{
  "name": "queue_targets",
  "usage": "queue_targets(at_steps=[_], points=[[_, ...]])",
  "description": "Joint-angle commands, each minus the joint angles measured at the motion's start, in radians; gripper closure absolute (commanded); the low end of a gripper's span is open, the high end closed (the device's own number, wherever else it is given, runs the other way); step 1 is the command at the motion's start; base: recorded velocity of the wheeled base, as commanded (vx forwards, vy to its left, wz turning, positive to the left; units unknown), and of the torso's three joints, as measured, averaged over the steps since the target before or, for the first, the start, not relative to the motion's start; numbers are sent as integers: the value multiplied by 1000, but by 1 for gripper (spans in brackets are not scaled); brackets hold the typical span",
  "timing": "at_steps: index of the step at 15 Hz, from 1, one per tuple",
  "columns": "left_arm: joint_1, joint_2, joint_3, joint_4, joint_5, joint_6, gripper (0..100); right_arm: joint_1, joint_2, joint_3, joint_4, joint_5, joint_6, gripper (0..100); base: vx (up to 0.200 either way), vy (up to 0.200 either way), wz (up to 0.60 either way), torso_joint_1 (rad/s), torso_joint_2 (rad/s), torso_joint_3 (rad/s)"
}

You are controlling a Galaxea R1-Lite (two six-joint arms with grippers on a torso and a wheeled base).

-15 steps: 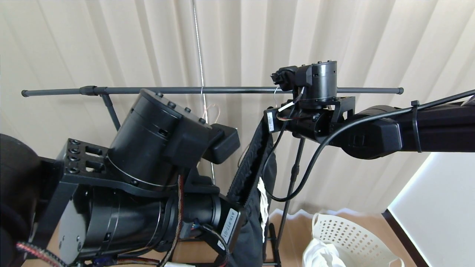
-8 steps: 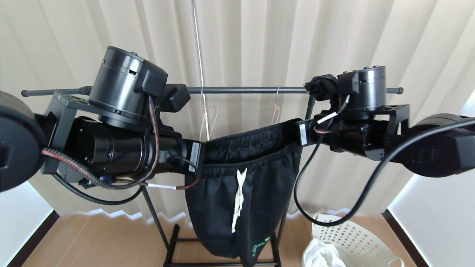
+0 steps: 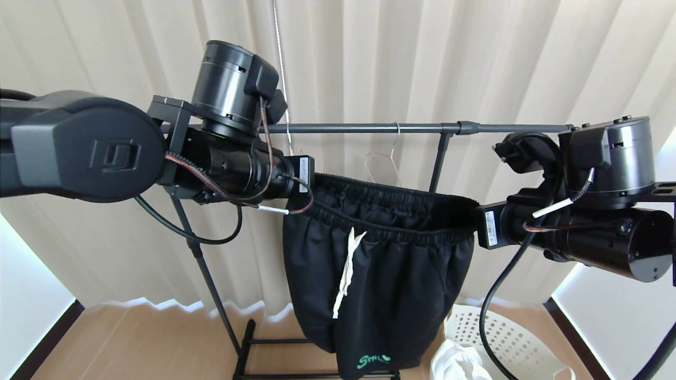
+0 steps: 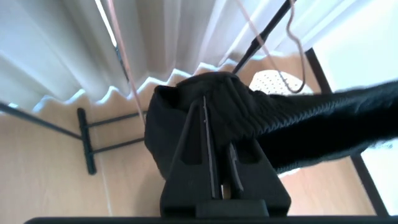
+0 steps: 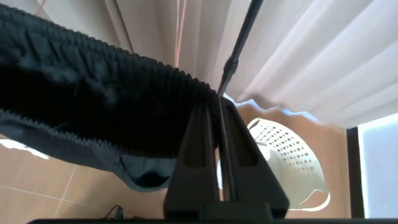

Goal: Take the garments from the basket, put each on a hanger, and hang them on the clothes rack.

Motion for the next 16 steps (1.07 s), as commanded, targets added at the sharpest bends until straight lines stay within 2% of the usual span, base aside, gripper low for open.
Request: queue_targets(at_steps=[1, 4, 5, 7, 8, 11, 13, 16], points=[[-12, 50, -59, -1, 1, -12, 100, 1, -59, 66, 4, 7, -6, 0, 0, 0, 0, 0, 0, 0], [-26, 81, -124, 0, 2, -29, 100, 2, -113, 178, 19, 22, -79, 0, 0, 0, 0, 0, 0, 0], [-30, 101, -158, 6, 2, -35, 100, 5, -142, 231, 12, 70, -124, 0, 0, 0, 0, 0, 0, 0], [-38, 107, -182, 8, 14, -34, 100, 36, -187, 276, 9, 133, -153, 0, 0, 0, 0, 0, 0, 0], [-58, 107, -188, 9, 40, -30, 100, 91, -231, 297, 18, 171, -162, 0, 0, 0, 0, 0, 0, 0], [-73, 107, -185, 9, 47, -29, 100, 156, -227, 287, -1, 249, -170, 0, 0, 0, 0, 0, 0, 0], [-76, 104, -179, 9, 47, -27, 100, 189, -185, 253, -77, 324, -170, 0, 0, 0, 0, 0, 0, 0], [-80, 102, -176, 9, 47, -27, 100, 197, -67, 204, -218, 338, -168, 0, 0, 0, 0, 0, 0, 0]])
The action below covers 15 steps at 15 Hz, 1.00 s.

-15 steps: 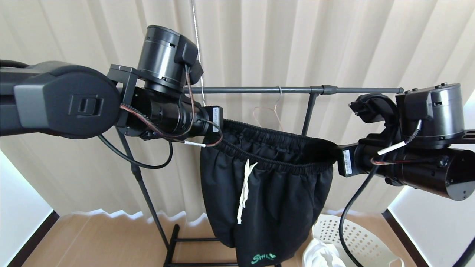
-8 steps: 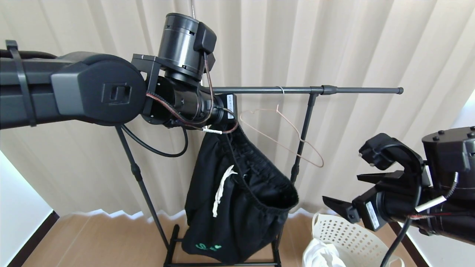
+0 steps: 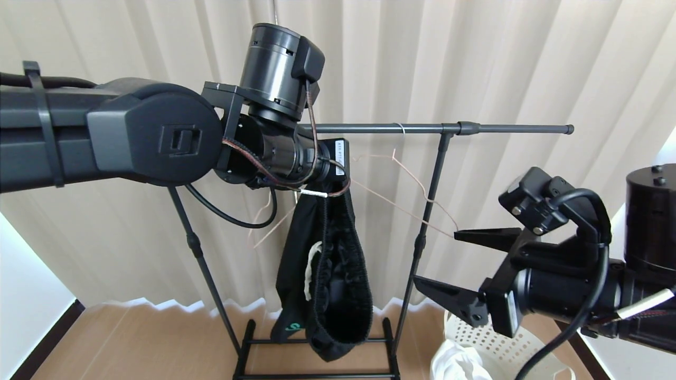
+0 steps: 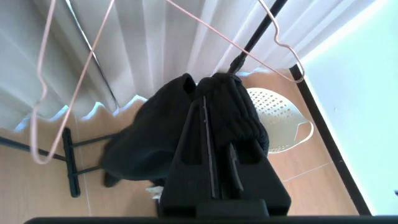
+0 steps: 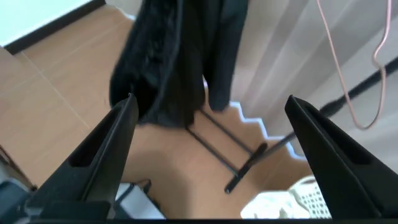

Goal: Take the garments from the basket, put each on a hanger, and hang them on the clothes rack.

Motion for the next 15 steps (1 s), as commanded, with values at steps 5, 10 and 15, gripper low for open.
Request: queue_targets(at_steps=[5, 10, 15], points=[[-61, -26, 6, 12, 0, 12, 100, -63, 289, -158, -86, 0, 2, 0, 0, 0, 0, 0, 0, 0], [-83, -61, 13, 21, 0, 19, 100, -102, 332, -143, -93, -1, 3, 0, 0, 0, 0, 0, 0, 0], [-83, -90, 43, 21, 0, 19, 100, -104, 329, -112, -93, -1, 2, 0, 0, 0, 0, 0, 0, 0]])
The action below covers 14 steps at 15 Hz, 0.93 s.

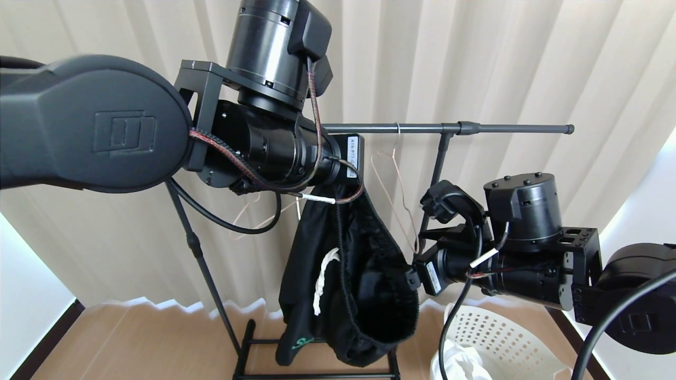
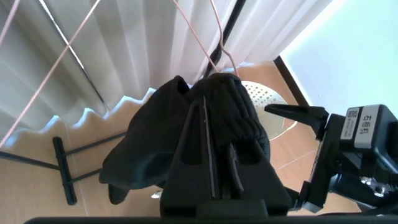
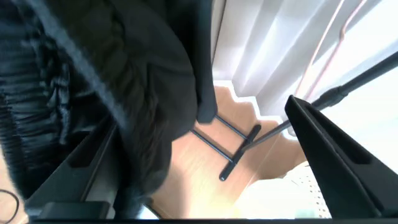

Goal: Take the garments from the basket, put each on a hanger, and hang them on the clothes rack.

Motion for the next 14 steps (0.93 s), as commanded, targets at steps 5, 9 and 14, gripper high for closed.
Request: queue_targets(at_steps=[5, 9, 14], points=[[4, -29, 44, 0, -1, 4, 100, -15, -16, 24, -2, 0, 5, 100, 0, 0, 0, 0, 0, 0], [60, -29, 140, -2, -9, 38, 100, -81, -91, 70, -2, -18, 14, 100, 0, 0, 0, 0, 0, 0], [83, -14, 267, -11, -18, 85, 100, -104, -100, 68, -48, -103, 132, 100, 0, 0, 0, 0, 0, 0]])
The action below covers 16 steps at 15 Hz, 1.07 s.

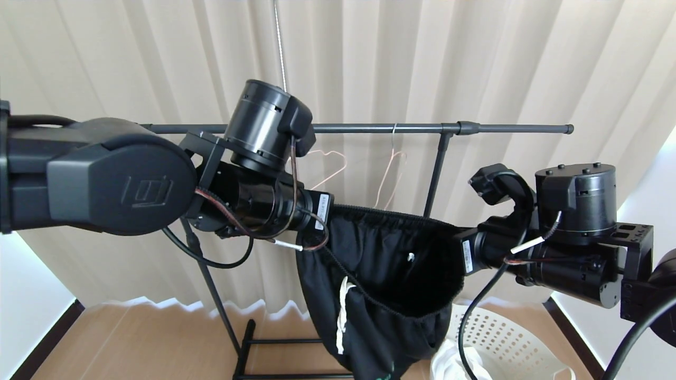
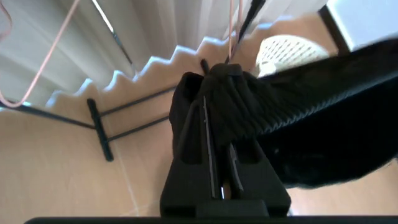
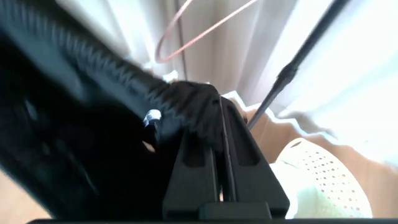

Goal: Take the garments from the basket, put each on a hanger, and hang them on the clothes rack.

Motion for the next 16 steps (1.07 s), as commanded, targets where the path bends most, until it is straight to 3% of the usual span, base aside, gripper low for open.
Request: queue_targets(at_steps=[1, 4, 5, 7, 10, 13, 16], points=[[1, 2, 66, -3, -2, 16, 100, -1, -2, -3, -11, -20, 7, 100, 0, 0, 0, 0, 0, 0], [-2, -27, 119, -9, -4, 37, 100, -6, -5, -4, -11, -43, 5, 100, 0, 0, 0, 0, 0, 0], [-1, -33, 126, -9, -9, 46, 0, -11, -8, -4, -11, -43, 5, 100, 0, 0, 0, 0, 0, 0], [4, -103, 165, -8, -73, 69, 0, -14, -27, 2, -11, -45, 5, 100, 0, 0, 0, 0, 0, 0], [42, -152, 178, -8, -94, 97, 0, -15, -48, 5, -3, -45, 4, 100, 0, 0, 0, 0, 0, 0], [107, -187, 172, -6, -265, 124, 0, -15, -48, 11, -3, -45, 1, 100, 0, 0, 0, 0, 0, 0], [209, -132, 138, -19, -268, 164, 0, -15, -94, 31, 0, -45, -12, 100, 0, 0, 0, 0, 0, 0]])
